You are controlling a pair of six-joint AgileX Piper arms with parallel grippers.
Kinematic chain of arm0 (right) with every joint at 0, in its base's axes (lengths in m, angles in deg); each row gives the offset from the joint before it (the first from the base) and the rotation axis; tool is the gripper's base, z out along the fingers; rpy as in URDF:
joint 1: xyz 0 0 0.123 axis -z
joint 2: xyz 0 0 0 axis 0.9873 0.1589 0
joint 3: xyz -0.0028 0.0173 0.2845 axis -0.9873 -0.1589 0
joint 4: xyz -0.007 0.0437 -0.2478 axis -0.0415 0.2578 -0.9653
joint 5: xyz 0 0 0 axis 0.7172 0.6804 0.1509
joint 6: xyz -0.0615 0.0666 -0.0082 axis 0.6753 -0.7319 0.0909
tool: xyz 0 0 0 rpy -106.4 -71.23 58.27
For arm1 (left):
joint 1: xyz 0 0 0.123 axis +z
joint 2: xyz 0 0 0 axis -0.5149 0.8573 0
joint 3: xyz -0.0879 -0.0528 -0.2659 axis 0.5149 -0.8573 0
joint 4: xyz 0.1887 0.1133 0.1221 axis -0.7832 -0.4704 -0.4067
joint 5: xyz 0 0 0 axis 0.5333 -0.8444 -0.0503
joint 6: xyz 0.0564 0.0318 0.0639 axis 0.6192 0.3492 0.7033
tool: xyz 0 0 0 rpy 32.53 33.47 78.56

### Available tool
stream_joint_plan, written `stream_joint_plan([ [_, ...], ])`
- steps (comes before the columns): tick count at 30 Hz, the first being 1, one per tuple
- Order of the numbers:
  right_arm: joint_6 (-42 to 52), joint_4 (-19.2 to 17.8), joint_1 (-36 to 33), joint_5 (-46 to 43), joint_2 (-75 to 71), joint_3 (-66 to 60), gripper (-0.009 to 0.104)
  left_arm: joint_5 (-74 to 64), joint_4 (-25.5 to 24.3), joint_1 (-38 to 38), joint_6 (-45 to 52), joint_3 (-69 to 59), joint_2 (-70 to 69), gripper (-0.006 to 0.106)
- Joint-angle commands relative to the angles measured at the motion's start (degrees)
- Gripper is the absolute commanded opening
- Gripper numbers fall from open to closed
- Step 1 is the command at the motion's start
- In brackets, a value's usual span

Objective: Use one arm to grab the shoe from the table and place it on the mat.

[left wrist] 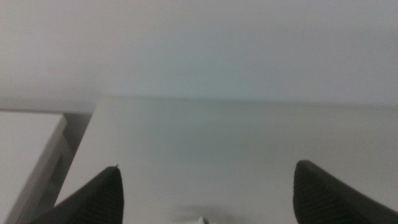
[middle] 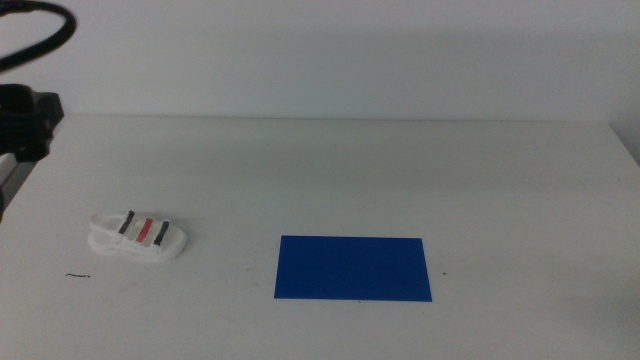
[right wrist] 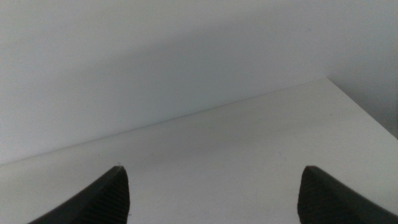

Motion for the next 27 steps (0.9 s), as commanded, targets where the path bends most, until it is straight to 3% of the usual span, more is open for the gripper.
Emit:
stream_joint_plan([
  [1, 0.32, -0.34, -0.10, -0.48, -0.27, -0.14, 0.079, -4.59, -0.98, -0.04, -0.51, 3.39, 2.68, 0.092],
  [10, 0.32, -0.34, -0.10, -0.48, -0.27, -0.14, 0.079, -20.05, -2.78, -0.04, 1.70, 17.51, 14.96, 0.092],
  [17, 0.32, -0.34, -0.10, -0.48, -0.27, -0.14, 0.079, -30.05, -1.46, -0.04, 1.70, 28.17, 25.71, 0.092],
  [27, 0.32, -0.34, -0.10, -0.48, -0.27, -0.14, 0.079, -38.62, 1.91, -0.04, -10.34, 38.02, 39.15, 0.092],
])
